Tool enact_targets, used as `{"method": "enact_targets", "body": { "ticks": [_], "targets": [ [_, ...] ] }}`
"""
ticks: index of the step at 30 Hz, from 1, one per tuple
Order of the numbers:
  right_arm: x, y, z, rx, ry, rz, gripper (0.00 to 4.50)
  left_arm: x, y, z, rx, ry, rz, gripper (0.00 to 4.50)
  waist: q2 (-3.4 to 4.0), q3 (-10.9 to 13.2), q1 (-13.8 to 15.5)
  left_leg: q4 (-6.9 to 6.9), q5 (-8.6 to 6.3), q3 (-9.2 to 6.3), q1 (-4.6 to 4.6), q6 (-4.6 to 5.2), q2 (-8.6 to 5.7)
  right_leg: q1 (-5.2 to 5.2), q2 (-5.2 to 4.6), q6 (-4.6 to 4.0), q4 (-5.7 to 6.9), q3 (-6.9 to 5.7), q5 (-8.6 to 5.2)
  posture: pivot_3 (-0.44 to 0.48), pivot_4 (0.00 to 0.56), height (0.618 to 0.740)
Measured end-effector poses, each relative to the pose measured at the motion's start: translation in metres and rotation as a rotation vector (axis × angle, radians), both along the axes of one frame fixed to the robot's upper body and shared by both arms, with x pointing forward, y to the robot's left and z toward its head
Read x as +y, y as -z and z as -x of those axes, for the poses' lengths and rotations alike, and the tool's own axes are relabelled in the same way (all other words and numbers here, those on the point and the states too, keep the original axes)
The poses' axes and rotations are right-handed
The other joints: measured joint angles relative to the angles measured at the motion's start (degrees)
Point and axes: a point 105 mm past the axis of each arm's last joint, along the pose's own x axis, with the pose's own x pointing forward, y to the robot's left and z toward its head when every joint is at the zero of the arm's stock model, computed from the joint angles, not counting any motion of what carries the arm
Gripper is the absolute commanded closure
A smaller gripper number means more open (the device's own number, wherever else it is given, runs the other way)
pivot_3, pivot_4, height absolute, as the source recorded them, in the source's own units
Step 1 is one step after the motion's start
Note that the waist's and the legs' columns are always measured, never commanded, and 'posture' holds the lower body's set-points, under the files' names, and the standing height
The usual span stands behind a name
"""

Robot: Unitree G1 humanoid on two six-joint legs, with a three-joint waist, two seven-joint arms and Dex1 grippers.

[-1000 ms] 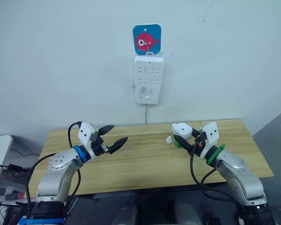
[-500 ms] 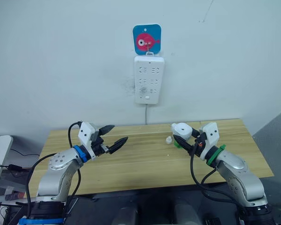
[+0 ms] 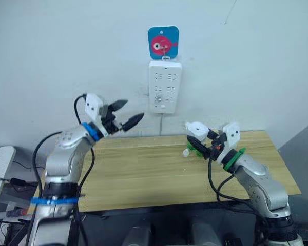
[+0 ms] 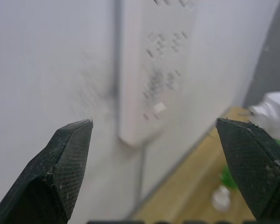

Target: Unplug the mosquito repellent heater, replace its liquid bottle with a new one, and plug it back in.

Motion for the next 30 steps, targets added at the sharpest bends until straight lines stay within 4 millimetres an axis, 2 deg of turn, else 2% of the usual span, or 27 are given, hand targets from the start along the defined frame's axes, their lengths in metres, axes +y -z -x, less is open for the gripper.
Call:
{"method": "enact_targets", "body": {
  "ticks": [3, 9, 21, 24, 27, 30],
  "targets": [
    [0.001, -0.001, 0.000, 0.002, 0.006, -0.005, 1.52, -0.015, -0.008, -0.016, -0.026, 0.038, 0.000, 0.00, -0.02, 0.0, -0.3, -0.02, -0.01, 0.05, -0.04, 0.01, -0.03, -0.05, -0.03, 0.00, -0.05, 0.03, 0.00, -0.047, 0.166, 0.740],
    [-0.003, 0.004, 0.001, 0.017, 0.031, -0.006, 1.52, -0.031, -0.004, -0.036, -0.017, 0.121, -0.039, 0.00, -0.06, 0.1, -1.4, -0.03, -0.01, 0.01, -0.06, 0.01, 0.01, -0.08, -0.01, 0.00, 0.00, -0.01, 0.00, -0.079, 0.169, 0.740],
    [-0.008, 0.003, 0.003, 0.021, 0.066, -0.005, 1.52, -0.046, 0.002, -0.045, -0.004, 0.247, -0.084, 0.00, -0.10, 0.1, -0.6, 0.12, 0.01, -0.43, -0.04, 0.02, -0.12, 0.28, -0.04, 0.03, -0.05, -0.41, -0.01, -0.115, 0.176, 0.740],
    [-0.008, 0.001, 0.003, 0.018, 0.065, -0.005, 1.52, -0.054, 0.014, -0.046, 0.048, 0.288, -0.098, 0.00, -0.09, 0.1, -0.9, 0.13, 0.00, -0.41, -0.05, 0.02, -0.15, 0.29, -0.05, 0.03, -0.08, -0.79, -0.01, -0.117, 0.175, 0.740],
    [-0.008, -0.002, 0.001, 0.012, 0.061, -0.001, 1.52, -0.060, 0.026, -0.043, 0.093, 0.329, -0.109, 0.58, -0.18, 0.2, -2.1, 0.09, 0.00, -0.32, -0.22, 0.02, -0.05, -0.01, -0.16, 0.02, 0.00, -0.95, 0.00, -0.120, 0.173, 0.740],
    [-0.010, -0.006, -0.001, 0.002, 0.065, 0.009, 1.52, -0.059, 0.026, -0.042, 0.100, 0.344, -0.111, 1.58, -0.17, 0.3, -3.1, -0.02, 0.00, -0.39, -0.22, 0.01, 0.02, -0.10, -0.20, 0.02, 0.04, -1.05, 0.00, -0.120, 0.169, 0.740]
  ]
}}
